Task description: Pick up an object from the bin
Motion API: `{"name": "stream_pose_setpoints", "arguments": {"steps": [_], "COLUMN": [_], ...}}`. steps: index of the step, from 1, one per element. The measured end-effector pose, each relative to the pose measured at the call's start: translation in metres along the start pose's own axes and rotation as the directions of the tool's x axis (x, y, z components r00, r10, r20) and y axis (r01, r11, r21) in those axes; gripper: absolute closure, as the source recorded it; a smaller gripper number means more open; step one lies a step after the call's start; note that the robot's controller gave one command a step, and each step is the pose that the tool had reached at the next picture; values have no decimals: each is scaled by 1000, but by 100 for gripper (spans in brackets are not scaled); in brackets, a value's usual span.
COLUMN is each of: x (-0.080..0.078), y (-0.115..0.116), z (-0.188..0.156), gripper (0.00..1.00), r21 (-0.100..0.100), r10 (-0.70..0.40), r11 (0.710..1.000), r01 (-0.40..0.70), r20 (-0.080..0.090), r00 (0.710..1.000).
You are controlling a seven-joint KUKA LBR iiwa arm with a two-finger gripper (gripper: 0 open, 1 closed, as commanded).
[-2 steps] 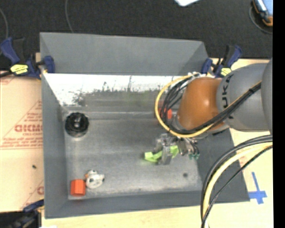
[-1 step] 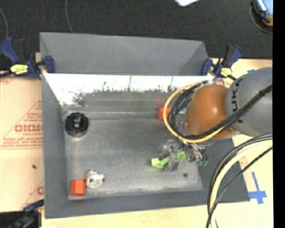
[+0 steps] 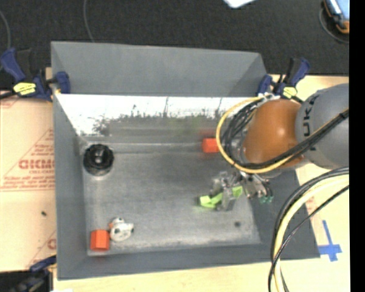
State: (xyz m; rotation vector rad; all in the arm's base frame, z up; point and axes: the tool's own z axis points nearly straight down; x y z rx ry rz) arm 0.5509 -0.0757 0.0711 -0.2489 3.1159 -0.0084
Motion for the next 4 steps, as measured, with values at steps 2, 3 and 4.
{"name": "stream_pose_setpoints", "arguments": {"steps": [2,3,4], "x": [14,26,18], "y": [-7,-12,-26], "z": [0,0,0], "gripper": [100,100,100], "r21": [1,2,3], "r10": [-13,-50,-48], "r11": [1000,999,999], "r01": [13,50,48], "r20": [3,8,10], "r00": [1000,999,999]}}
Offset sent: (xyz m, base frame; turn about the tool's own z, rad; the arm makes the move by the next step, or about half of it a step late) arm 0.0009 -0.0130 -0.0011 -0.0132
